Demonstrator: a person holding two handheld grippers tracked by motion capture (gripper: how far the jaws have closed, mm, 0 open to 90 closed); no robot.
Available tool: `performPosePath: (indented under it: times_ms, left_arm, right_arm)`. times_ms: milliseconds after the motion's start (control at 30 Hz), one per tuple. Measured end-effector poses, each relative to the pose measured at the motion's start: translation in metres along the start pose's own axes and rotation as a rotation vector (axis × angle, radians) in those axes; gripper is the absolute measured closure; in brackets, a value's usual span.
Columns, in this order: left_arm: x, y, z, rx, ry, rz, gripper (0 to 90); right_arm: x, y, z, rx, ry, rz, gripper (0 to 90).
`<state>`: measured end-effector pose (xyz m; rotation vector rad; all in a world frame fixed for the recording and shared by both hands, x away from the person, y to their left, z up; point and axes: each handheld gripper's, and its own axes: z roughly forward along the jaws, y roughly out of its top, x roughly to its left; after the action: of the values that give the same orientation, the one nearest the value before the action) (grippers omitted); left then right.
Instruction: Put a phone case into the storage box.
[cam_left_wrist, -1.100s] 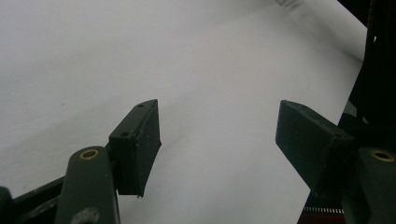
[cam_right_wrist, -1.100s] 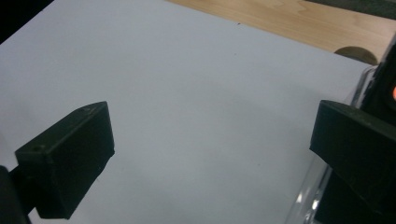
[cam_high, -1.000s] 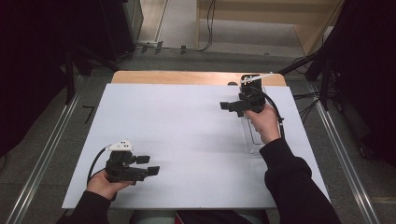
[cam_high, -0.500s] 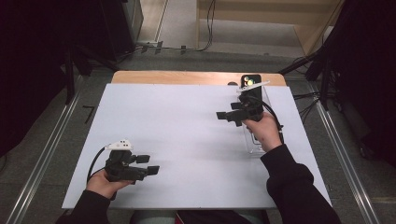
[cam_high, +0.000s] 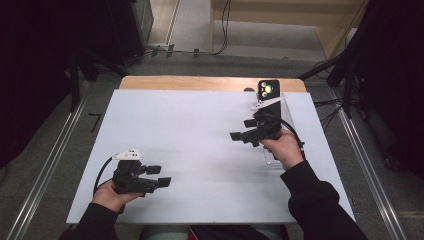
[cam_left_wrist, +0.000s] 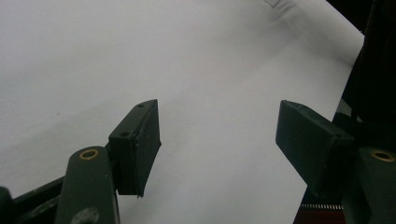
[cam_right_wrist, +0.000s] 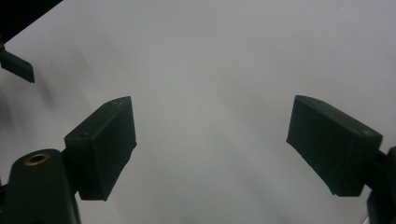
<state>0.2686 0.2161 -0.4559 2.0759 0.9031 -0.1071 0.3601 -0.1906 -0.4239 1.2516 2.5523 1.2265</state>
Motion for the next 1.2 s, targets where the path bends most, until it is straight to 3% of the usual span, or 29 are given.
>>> performPosePath:
  times_ms: [200,367,733,1200]
  left_arm:
    - [0.0,0.001,0.001,0.002,-0.006,0.006,30.7]
    - [0.0,0.002,0.001,0.005,-0.012,0.01,30.7]
    - [-0.001,0.002,0.002,0.007,-0.025,0.018,30.7]
    - [-0.003,0.002,0.005,0.03,-0.043,0.034,30.6]
  right_arm:
    - [0.007,-0.011,0.001,-0.003,-0.009,-0.04,13.9]
    - [0.014,-0.02,0.001,0.004,0.015,-0.042,13.9]
    - [0.025,-0.038,0.001,0.014,0.011,-0.08,13.9]
    - [0.036,-0.055,-0.002,0.032,0.036,-0.082,13.9]
